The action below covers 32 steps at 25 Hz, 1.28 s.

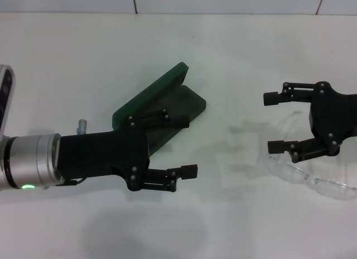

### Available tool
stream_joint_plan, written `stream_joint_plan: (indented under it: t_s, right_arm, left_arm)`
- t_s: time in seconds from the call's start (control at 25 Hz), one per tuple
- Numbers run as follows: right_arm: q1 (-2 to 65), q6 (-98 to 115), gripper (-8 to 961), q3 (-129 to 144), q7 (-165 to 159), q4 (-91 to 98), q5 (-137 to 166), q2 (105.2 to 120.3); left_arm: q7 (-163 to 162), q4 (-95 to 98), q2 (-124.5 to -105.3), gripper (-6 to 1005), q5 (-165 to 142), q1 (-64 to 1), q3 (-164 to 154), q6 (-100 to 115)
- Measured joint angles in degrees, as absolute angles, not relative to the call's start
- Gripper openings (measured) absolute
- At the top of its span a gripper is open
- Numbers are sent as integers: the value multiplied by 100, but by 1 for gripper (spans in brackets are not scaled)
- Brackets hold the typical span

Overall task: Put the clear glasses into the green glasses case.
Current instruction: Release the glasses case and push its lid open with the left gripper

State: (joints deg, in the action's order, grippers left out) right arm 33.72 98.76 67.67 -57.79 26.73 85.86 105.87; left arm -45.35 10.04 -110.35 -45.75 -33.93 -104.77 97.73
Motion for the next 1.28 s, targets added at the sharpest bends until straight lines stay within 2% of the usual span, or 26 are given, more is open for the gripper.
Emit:
stream_joint_plan:
  t_s: [0.68, 1.0, 1.28]
  right_arm:
    - [3138, 10131, 885, 6581, -5486, 2837, 8552, 10626]
    - [3073, 10098, 884, 6418, -5468, 2847, 8588, 10626]
    - [3002, 10084, 884, 6415, -5466, 2857, 8588, 10626]
  left_arm:
    - [-4577, 1038, -11048, 887, -4566, -3113, -9549, 9626]
    - [-6419, 1919, -10876, 886, -5146, -3136, -8889, 7640]
    - [-8123, 3347, -10940, 878, -6725, -3146, -8844, 6152]
